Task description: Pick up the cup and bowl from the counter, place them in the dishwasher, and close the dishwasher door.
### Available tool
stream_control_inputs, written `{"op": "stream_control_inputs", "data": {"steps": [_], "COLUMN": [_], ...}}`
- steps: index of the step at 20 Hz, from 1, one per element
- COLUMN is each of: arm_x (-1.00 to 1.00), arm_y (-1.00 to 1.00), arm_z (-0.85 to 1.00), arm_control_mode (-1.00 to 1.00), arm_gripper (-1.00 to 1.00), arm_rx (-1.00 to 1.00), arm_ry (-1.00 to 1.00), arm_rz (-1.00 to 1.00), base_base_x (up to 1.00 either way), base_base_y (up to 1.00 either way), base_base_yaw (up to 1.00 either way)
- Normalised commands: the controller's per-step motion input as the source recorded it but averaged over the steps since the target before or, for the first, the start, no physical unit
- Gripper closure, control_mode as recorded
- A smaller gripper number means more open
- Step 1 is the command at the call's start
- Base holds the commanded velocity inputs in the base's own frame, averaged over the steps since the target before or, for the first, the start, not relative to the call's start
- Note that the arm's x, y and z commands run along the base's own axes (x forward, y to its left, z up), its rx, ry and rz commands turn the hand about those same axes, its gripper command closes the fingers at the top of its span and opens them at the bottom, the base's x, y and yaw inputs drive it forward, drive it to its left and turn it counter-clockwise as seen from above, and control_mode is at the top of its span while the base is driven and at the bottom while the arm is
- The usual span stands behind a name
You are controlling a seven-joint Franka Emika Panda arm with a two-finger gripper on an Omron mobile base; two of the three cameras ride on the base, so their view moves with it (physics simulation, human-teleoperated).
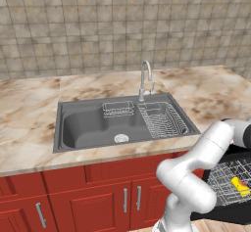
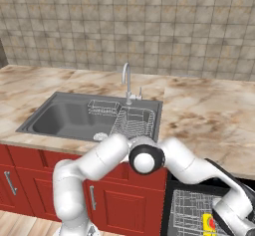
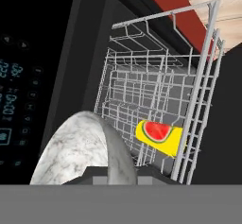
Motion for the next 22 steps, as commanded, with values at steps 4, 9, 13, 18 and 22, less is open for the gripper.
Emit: {"op": "stream_control_inputs", "data": {"steps": [4,9,13,18,22], "arm_x": [0.0,0.01,0.12,0.32,0.37], "arm_y": [-0.01,0.0,0.0,-0.05,-0.07], "arm_z": [-0.38,-0.41,-0.38,-0.24,-0.26], "arm_control_mode": [-1.0,-1.0,-1.0,-1.0,-1.0], "arm_gripper": [1.0,1.0,1.0,1.0,1.0], "arm_rx": [0.0,-0.02,-0.04,-0.06,-0.04], "arm_ry": [0.0,0.0,-0.01,-0.01,-0.04], "arm_rz": [0.0,0.0,0.0,0.0,-0.01], "base_base_x": [0.0,0.0,0.0,0.0,0.0], "base_base_y": [0.0,0.0,0.0,0.0,0.0], "base_base_yaw": [0.0,0.0,0.0,0.0,0.0]}}
